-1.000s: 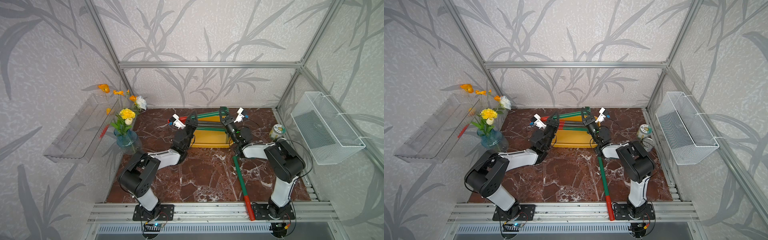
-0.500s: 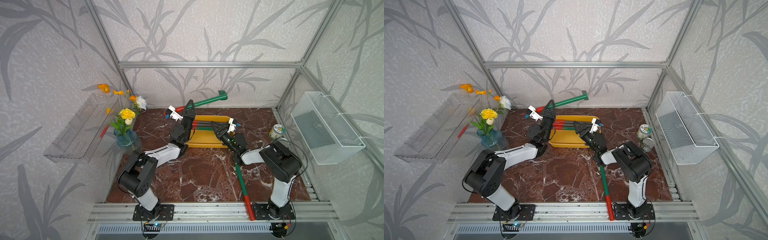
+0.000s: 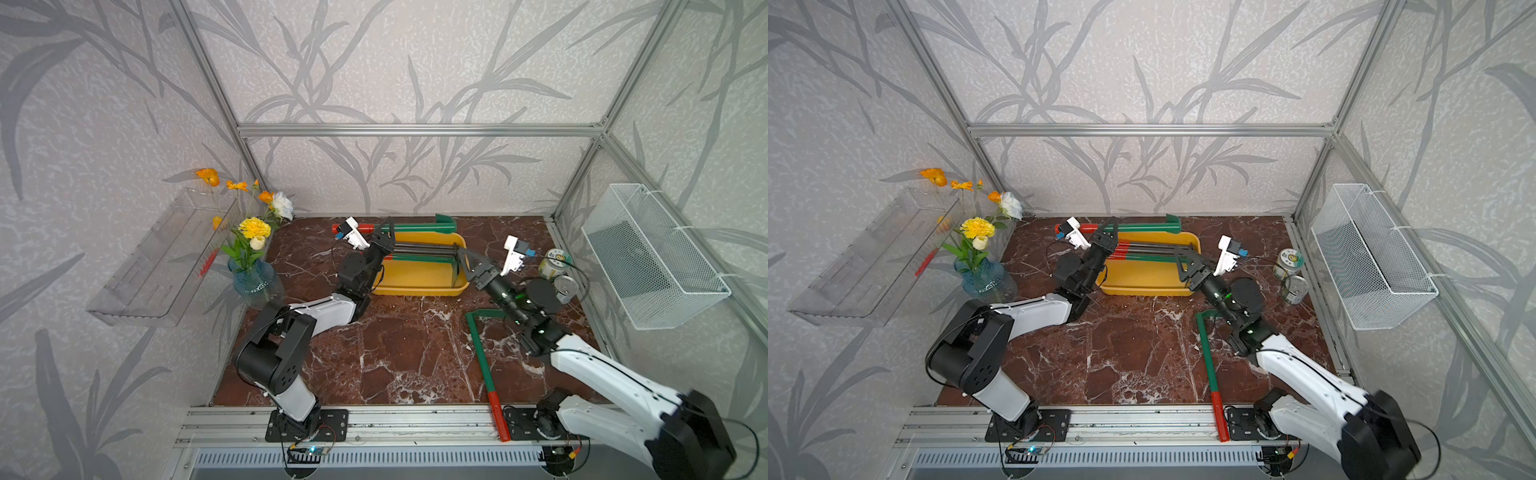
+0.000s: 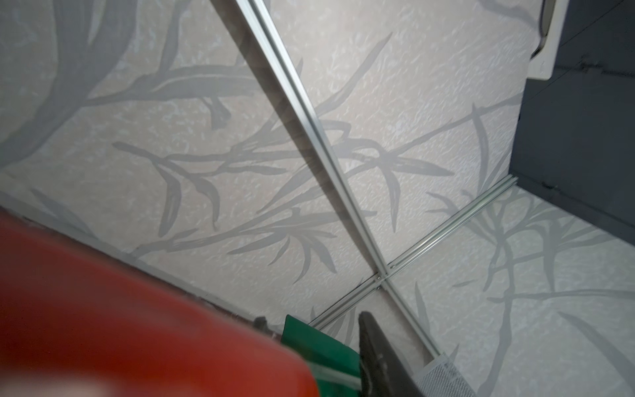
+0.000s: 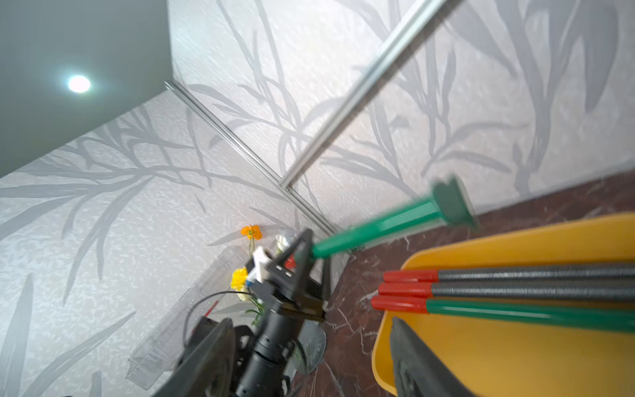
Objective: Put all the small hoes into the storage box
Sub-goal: Place the hoe in the storage box.
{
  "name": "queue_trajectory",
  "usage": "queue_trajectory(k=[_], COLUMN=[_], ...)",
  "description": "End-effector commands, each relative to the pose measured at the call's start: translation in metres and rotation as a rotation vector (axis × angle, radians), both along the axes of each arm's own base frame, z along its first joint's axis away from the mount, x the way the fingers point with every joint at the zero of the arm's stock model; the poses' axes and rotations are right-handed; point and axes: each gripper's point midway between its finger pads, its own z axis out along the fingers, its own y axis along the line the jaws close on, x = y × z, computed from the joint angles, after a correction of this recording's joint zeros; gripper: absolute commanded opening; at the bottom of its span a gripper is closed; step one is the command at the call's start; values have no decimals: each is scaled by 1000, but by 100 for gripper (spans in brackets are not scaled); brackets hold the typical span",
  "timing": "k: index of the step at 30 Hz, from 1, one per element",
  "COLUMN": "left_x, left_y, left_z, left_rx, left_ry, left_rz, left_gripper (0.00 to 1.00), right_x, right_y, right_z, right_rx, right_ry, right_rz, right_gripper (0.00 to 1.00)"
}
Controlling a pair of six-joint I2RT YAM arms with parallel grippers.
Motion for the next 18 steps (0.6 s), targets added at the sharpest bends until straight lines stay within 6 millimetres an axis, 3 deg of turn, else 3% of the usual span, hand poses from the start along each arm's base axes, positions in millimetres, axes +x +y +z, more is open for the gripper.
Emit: queue_trajectory(k=[1, 5, 13, 18], left_x=[-21, -22, -18, -10], left_y=[-23, -45, -55, -60], left_z=[35, 30, 12, 3], left_rx=[116, 196, 185, 156], left_ry=[-148, -175, -230, -278], left_rz=[-148, -253, -310, -379], left_gripper=[0, 0, 0, 0], right_x=[-2, -3, 11, 16], right_y=[-28, -43, -33, -33], right_z=[-31, -19, -46, -53], right_rx=[-250, -238, -205, -203], right_ry=[129, 121, 159, 171], right_rz=[-70, -74, -39, -37], right_gripper=[69, 66, 62, 61])
